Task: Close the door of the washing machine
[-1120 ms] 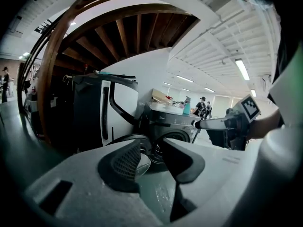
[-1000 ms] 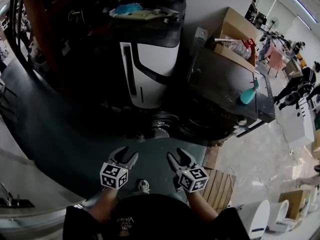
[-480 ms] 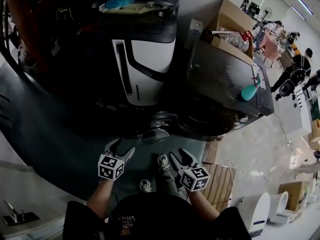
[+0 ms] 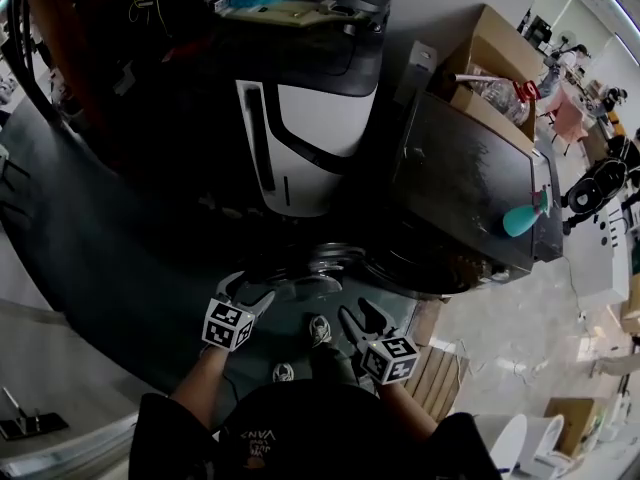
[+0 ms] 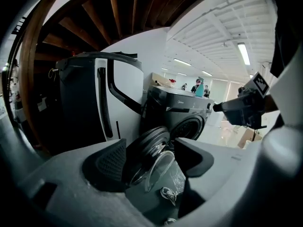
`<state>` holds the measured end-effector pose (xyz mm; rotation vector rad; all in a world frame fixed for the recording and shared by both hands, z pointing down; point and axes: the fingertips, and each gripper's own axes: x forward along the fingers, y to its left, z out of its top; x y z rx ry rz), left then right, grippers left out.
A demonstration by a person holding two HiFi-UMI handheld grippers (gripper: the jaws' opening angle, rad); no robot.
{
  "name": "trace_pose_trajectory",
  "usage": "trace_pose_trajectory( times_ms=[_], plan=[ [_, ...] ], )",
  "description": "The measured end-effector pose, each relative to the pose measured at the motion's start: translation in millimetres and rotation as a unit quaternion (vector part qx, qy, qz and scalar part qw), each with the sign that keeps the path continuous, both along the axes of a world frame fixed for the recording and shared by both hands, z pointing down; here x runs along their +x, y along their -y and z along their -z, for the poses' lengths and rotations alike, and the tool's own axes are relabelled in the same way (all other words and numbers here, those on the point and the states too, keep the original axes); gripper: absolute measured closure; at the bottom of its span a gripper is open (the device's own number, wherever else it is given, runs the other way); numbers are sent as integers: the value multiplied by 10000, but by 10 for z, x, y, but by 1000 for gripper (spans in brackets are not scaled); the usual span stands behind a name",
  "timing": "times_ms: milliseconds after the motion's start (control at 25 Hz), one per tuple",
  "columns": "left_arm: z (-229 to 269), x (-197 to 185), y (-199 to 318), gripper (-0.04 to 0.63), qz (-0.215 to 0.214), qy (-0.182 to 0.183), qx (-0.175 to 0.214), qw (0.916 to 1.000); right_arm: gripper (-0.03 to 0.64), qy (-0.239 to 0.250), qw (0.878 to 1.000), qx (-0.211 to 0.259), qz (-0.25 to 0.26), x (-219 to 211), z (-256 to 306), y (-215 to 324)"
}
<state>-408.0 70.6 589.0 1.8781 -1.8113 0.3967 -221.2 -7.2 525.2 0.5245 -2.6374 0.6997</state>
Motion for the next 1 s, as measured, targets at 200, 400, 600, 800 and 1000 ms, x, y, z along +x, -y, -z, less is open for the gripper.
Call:
trace_pose_trajectory(
  times_ms=[200, 400, 600, 800, 1000],
  plan=[
    [-223, -144, 331, 278, 9, 53, -219, 9997, 422, -136, 9994, -150, 282, -156, -148, 278],
    [-493, -271, 604, 276, -139, 127, -525, 9984, 422, -294, 9977, -239, 555, -300, -261, 493],
    [-841, -297, 796, 264, -602, 335, -1012, 9925, 413, -537, 9955, -151, 764, -341, -439, 642],
    [-1098, -265, 986, 255, -1221, 526, -1358, 9818, 413, -609, 9943, -281, 825, -362, -554, 701],
    [-1311, -254, 1046, 249, -1693, 697, -1809, 9663, 413, -685, 9941, -367, 757, -318, -650, 734]
  ],
)
